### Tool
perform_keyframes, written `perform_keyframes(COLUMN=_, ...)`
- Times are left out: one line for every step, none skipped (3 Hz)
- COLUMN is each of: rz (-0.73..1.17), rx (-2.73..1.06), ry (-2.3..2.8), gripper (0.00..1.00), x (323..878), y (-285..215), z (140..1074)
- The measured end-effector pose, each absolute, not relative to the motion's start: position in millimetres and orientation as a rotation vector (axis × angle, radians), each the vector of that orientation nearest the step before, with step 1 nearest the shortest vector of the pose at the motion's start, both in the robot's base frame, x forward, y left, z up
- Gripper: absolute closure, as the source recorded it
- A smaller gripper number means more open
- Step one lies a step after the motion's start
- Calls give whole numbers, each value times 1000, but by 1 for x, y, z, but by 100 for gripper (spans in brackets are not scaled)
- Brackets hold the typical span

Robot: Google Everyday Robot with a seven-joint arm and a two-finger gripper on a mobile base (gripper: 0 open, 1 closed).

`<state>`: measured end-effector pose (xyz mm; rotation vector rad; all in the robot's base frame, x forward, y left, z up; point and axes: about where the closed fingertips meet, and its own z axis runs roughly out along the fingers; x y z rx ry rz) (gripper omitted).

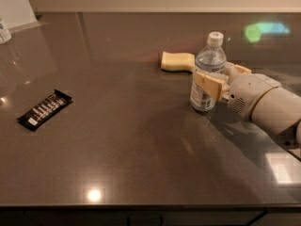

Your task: Place blue plastic bottle upright

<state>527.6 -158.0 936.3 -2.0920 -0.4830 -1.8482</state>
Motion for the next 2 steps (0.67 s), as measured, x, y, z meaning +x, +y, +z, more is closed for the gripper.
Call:
perform_keyframes(rz=-1849, rx=-2097, ry=-450, gripper=0, x=530, y=-161, z=934)
perform_keyframes(rz=-1848, rx=-2097, ry=-450, gripper=0, x=530, y=-161, z=934)
